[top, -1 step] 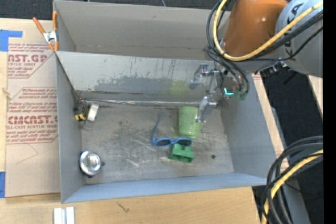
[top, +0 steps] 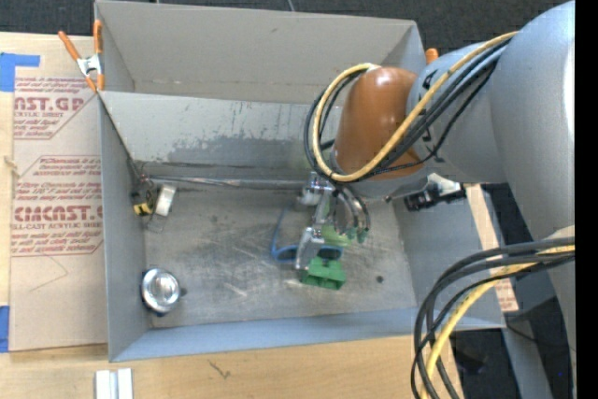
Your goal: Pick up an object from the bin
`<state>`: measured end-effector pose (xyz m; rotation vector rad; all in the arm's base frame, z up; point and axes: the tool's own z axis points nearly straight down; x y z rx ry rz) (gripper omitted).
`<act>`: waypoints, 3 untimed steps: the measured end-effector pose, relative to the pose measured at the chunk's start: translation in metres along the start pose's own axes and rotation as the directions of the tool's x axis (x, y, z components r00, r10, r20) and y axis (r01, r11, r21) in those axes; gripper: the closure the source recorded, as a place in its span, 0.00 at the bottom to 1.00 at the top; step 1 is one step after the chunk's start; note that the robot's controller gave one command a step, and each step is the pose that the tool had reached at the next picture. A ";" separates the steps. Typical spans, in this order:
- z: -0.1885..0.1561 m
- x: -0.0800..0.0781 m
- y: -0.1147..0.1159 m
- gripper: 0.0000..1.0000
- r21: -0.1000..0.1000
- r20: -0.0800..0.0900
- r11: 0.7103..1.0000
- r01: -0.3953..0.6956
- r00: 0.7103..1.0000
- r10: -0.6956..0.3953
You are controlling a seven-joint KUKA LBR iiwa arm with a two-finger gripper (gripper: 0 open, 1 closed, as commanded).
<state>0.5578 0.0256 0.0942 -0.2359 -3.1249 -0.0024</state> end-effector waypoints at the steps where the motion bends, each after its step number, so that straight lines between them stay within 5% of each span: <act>1: 0.020 -0.007 -0.019 0.00 -0.007 0.012 0.993 -0.119 0.993 0.119; 2: 0.018 -0.009 -0.019 1.00 -0.006 0.016 0.993 -0.120 0.993 0.120; 3: -0.117 -0.006 -0.017 1.00 -0.004 0.017 0.990 -0.138 0.990 0.138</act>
Offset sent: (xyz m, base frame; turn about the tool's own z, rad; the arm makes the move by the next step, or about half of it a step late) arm 0.0015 -0.0233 -0.0242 0.1233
